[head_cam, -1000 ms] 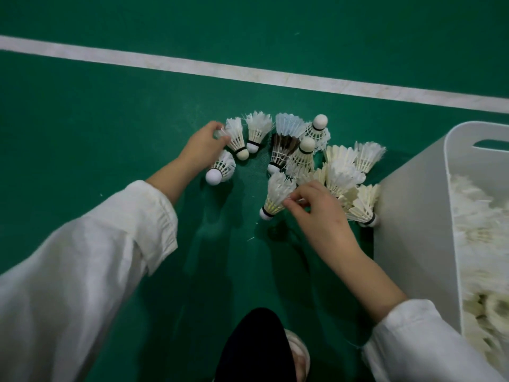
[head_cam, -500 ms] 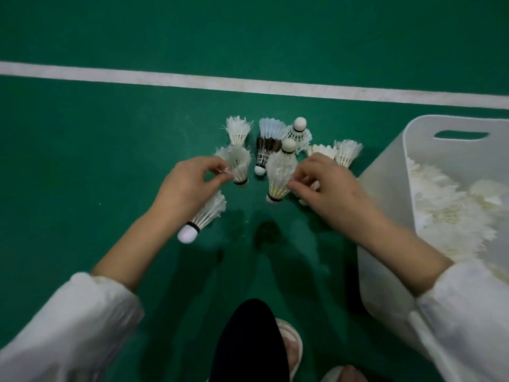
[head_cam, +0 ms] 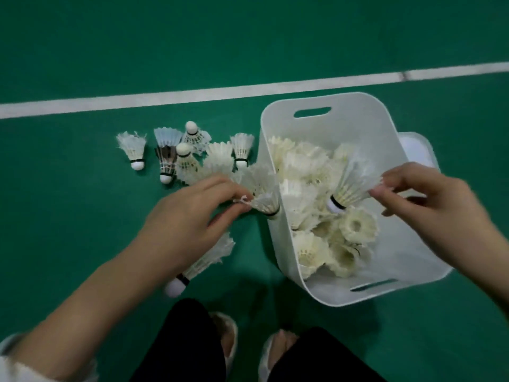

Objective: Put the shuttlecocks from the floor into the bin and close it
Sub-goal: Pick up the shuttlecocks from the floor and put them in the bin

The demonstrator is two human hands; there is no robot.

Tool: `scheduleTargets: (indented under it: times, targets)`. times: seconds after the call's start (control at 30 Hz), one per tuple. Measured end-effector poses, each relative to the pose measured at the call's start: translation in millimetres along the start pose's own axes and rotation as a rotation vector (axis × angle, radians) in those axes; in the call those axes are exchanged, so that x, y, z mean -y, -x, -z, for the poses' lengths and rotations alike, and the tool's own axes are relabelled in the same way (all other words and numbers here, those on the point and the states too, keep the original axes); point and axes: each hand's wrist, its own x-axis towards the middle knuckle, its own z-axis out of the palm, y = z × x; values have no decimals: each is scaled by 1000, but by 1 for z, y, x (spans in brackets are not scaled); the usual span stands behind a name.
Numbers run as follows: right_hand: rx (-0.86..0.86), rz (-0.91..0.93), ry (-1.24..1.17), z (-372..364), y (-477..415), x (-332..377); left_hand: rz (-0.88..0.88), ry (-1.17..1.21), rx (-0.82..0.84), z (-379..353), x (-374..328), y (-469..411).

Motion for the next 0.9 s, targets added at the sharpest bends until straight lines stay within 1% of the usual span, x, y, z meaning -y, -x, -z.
scheduleTargets:
  times: [0.07,0.27,0.37,0.5,0.57,0.7,0.8,0.9]
  targets:
    - [46,-59,28,3,12,-15,-33,17,12,-7,-11,-3]
    - [259,-123,133,-5,24,-50,-75,-20,64,-18,-34,-14]
    - [363,-42,277,-16,15,-61,-94,-15,79,-20,-41,-18]
    - [376,118,398,-32,-5,-59,-109,-39,126,-22,-48,-21]
    - [417,157,490,-42,-13,-65,-113,-54,152,-23,-50,-22]
    - [517,156,625,-56,-23,-78,-92,-51,161,-25,-50,-20]
    - [545,122,633,-51,-28,-75,-91,-52,159,-27,-52,-20]
    - [567,131,657,-47,-26,-71,-98,-66,167,-27,-53,-20]
